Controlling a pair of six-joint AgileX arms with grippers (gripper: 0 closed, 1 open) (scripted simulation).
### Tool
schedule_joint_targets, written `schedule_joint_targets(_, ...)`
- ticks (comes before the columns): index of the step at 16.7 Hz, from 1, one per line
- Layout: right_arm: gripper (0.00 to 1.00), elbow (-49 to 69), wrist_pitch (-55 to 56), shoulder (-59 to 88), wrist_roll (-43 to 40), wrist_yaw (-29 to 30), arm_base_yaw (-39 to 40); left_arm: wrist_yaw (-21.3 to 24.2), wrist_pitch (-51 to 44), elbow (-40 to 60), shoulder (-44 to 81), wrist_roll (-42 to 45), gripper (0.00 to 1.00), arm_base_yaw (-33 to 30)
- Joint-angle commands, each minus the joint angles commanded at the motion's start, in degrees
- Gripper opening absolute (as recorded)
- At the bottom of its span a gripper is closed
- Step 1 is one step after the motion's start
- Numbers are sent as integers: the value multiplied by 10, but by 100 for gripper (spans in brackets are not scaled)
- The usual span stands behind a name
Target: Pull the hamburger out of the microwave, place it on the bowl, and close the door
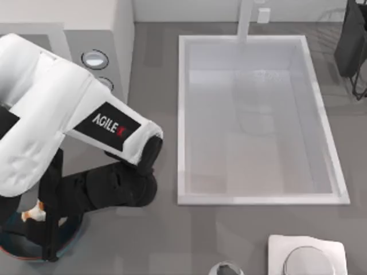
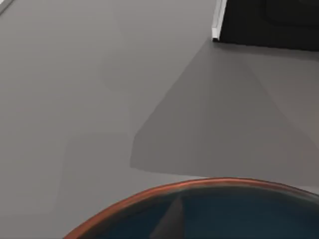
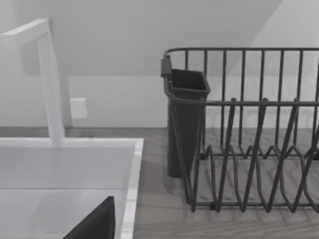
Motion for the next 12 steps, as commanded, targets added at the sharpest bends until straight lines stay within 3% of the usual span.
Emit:
schedule_joint_targets(8,100,0,0,0,0,0,0,-12,-15,5,-30,-33,100,-11)
schedule_joint_targets(12,100,0,0,0,0,0,0,1,34,-17,-76,25,100,15)
